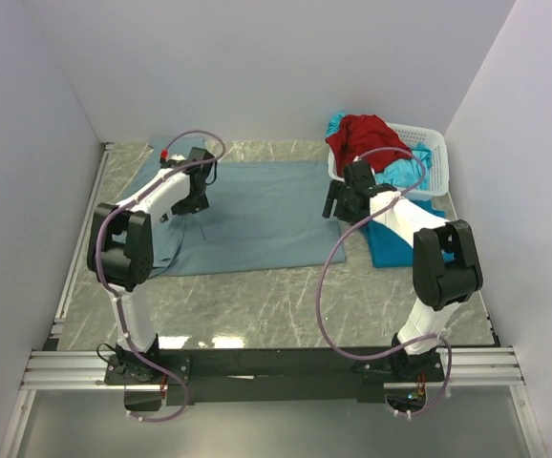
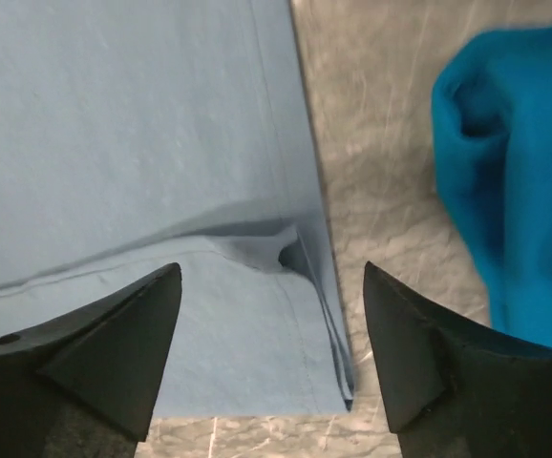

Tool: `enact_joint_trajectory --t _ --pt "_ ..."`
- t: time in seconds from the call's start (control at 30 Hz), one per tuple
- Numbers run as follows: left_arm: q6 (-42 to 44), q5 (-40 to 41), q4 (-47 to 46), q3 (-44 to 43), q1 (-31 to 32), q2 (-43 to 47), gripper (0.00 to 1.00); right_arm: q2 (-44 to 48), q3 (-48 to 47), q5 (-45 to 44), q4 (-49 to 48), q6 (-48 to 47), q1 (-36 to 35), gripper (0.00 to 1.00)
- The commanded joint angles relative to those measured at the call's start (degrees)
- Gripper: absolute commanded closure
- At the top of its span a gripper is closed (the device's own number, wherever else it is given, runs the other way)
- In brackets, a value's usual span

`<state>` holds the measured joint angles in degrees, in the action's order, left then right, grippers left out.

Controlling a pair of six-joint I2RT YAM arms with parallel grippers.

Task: Fold and stack the t-shirts
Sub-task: Fold the tshirt

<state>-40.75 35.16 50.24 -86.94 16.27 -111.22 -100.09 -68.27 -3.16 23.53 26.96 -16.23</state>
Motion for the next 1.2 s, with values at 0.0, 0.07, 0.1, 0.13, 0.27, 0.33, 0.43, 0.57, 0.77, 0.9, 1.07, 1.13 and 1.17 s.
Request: enact_joint_trajectory --t 0.0,0.07,0.1,0.13,0.27,0.33,0.43,0.57,0.77,0.9,1.07,1.13,1.17 --pt "-2.8 1.7 -7.6 -1.0 -0.8 6.0 0.01 2.9 -3.1 -1.3 -1.5 -1.1 0.2 0.15" --pt "-3.0 1.6 -9.7 1.2 -0.9 9.7 0.01 6.0 -2.0 -0.4 -2.3 -1.3 0.2 0.14" --pt "-3.4 1.8 -10.1 2.1 -1.0 11.0 0.00 7.2 -0.2 0.2 -3.4 -1.4 0.3 0.13" --pt "-3.8 1.8 -10.2 2.9 -1.0 12.2 0.00 8.5 0.8 1.4 -4.1 -1.6 0.2 0.13" --pt "-4.9 -4.1 -12.3 11.7 -1.0 22.0 0.01 14.0 5.9 5.5 -7.3 -2.5 0.2 0.12" --pt "-6.1 -7.5 -14.1 15.8 -1.0 25.9 0.01 15.9 8.6 6.8 -7.6 -2.9 0.1 0.12" --pt "-8.5 -14.3 -15.7 24.9 -1.0 33.9 0.01 17.4 12.2 8.0 -8.2 -3.3 0.1 0.12" --pt "-10.8 -18.6 -17.3 37.4 -0.9 42.6 0.01 18.1 15.0 9.6 -8.7 -3.1 -0.1 0.12" --pt "-11.5 -21.5 -21.6 43.4 -1.0 41.1 0.15 18.5 17.2 10.9 -10.0 -3.0 -0.5 0.12" --pt "-12.8 -15.5 -18.3 40.9 -1.0 37.8 0.26 19.2 17.9 9.6 -9.6 -3.1 -0.5 0.12" --pt "-14.8 -9.1 -15.9 39.5 -1.2 36.2 0.32 18.7 17.8 8.6 -9.0 -3.1 -0.6 0.12" --pt "-14.5 -8.8 -16.3 39.3 -1.5 35.9 0.34 18.4 17.3 8.6 -8.7 -3.1 -0.5 0.12" --pt "-14.7 -8.6 -16.5 39.3 -1.7 35.7 0.35 18.2 17.3 8.6 -8.6 -3.2 -0.6 0.12"
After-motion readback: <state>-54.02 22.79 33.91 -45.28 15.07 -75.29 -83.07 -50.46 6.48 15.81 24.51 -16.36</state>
